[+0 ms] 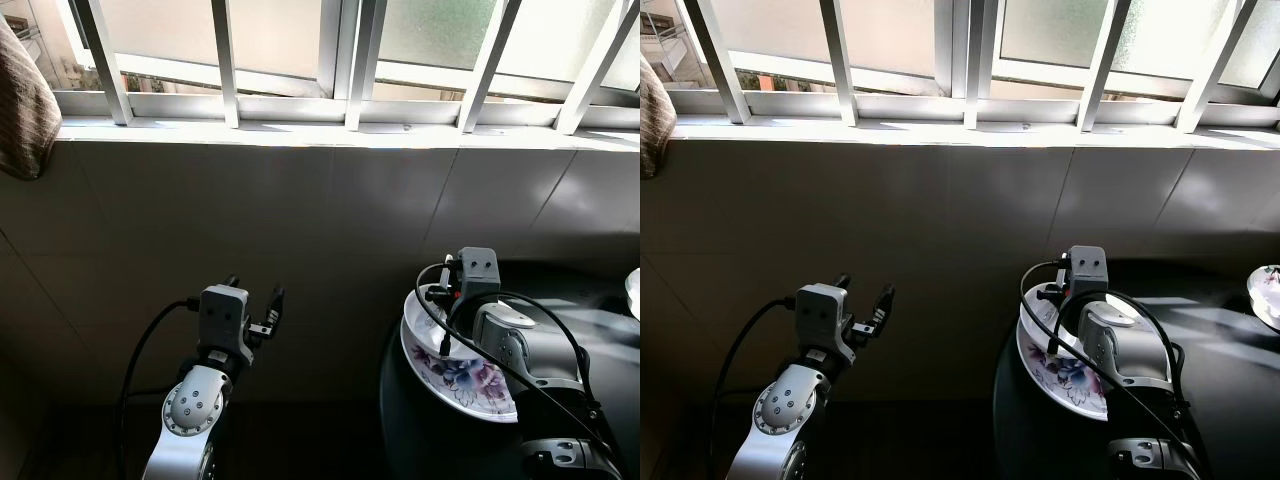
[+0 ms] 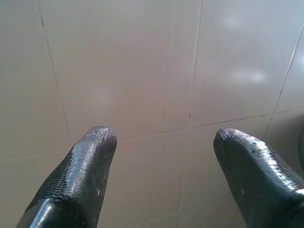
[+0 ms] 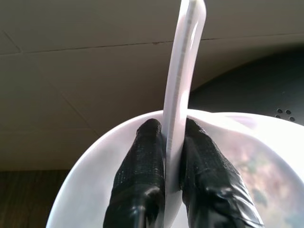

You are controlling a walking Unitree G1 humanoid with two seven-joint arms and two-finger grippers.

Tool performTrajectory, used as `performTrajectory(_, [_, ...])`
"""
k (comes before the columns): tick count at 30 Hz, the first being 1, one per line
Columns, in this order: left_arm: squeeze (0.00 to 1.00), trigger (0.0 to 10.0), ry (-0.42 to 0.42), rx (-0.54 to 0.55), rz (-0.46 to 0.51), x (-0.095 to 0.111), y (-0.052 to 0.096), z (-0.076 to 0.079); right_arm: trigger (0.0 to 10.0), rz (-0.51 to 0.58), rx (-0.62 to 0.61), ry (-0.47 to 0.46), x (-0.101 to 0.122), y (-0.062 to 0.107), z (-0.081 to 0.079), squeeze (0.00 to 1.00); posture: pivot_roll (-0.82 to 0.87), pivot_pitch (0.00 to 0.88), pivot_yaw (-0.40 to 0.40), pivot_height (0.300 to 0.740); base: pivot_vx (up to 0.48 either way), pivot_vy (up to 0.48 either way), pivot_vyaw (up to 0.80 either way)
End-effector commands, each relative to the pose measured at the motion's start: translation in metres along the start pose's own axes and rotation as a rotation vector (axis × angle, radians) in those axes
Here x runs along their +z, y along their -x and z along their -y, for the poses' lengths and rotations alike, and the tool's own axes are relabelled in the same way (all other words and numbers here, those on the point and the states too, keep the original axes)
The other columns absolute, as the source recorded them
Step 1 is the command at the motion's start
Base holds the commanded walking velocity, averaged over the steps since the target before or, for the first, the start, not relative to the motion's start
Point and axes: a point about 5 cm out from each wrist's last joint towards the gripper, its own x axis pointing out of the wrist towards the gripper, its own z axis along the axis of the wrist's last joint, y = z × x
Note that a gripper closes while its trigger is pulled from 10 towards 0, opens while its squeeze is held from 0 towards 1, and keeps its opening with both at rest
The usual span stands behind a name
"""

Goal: Kitchen organization

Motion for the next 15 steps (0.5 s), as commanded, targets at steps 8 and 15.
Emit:
performTrajectory(8, [0.00,10.0,0.025,0.008,0.000,-0.001,-0.001,-0.002,0.0,0.259,-0.001,0.035,0.033,0.022,-0.012,0.00,0.00,0.000,-0.058,0.740,0.000,0.098,0.00])
performTrajectory(15, [0.00,10.0,0.022,-0.003,0.005,0.000,-0.002,0.000,0.0,0.319,0.048,0.015,0.039,0.028,-0.021,0.00,0.00,0.000,-0.058,0.740,0.000,0.443,0.00])
